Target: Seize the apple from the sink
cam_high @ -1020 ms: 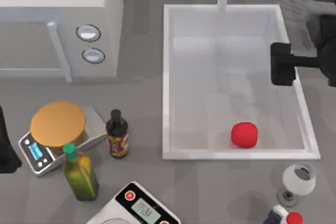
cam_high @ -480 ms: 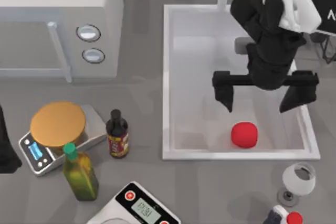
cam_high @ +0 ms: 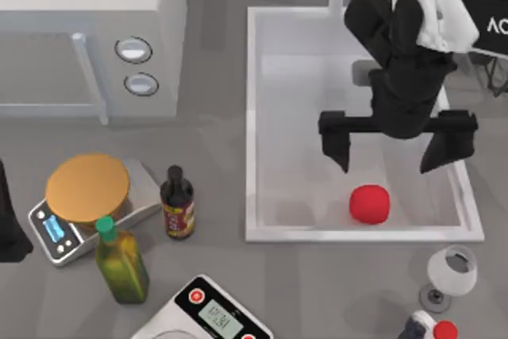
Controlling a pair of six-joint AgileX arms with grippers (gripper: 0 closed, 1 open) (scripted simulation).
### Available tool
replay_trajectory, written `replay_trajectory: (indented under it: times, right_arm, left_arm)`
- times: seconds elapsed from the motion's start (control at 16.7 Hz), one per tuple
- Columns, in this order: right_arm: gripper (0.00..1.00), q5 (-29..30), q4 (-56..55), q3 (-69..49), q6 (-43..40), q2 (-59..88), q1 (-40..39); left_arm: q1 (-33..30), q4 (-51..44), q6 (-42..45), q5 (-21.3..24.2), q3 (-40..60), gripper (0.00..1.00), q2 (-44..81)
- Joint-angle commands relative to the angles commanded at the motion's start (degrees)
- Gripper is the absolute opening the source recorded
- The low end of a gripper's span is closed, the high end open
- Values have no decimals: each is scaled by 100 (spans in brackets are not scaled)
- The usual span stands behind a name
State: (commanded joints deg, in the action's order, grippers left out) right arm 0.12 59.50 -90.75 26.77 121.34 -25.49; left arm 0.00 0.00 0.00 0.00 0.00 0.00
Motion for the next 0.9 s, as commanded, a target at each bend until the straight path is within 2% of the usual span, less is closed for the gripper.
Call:
replay_trajectory:
  times: [0.54,0.9]
  right_arm:
    - [100,15,-2342,880,28,1380,-31]
    - [100,18,-2640,1023,33,1607,-37]
  left_arm:
    - [0,0,0,0,0,100,0]
    - [0,0,0,0,0,100,0]
